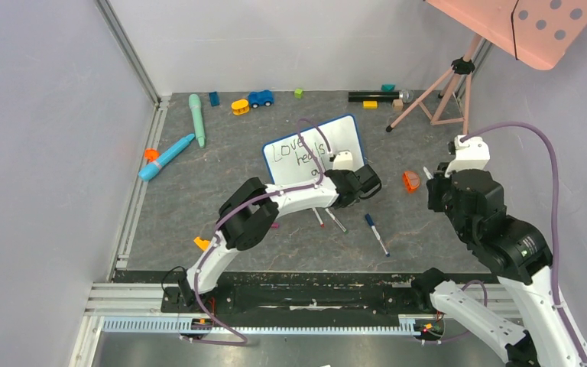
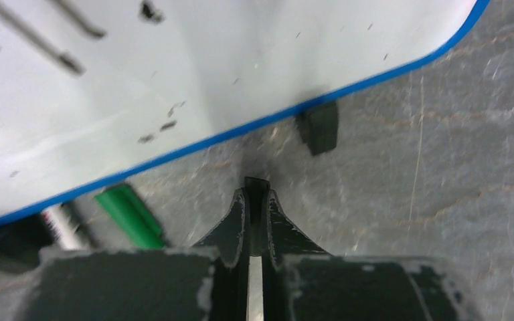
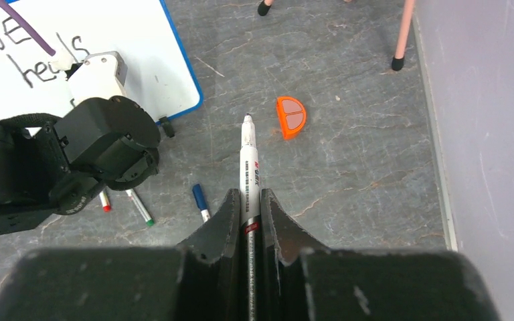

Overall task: Write a sentence on the whiteboard
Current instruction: Pick up the pen cap from the center of the board.

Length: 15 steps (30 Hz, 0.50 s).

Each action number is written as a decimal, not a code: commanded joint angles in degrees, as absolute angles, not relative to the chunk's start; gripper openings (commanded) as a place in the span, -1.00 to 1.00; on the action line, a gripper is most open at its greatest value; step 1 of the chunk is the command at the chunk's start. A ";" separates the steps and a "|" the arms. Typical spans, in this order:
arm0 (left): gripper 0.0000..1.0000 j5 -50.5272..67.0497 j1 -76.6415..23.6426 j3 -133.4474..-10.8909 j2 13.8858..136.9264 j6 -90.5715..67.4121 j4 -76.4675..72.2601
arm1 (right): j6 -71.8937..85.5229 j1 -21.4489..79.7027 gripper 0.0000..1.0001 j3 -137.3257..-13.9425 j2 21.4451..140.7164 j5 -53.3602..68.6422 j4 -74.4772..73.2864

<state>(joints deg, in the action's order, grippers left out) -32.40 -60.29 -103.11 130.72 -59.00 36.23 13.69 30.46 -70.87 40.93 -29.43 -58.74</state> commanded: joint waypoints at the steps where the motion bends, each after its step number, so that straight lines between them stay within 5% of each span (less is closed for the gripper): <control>1: -0.96 -27.80 -60.55 -98.78 118.45 -63.71 38.31 | 16.46 30.23 -1.00 -69.87 38.73 -24.99 -58.55; 15: -0.96 -17.70 -51.35 -71.78 74.02 -78.19 35.01 | 28.26 30.24 -1.00 -50.36 33.27 12.71 -25.16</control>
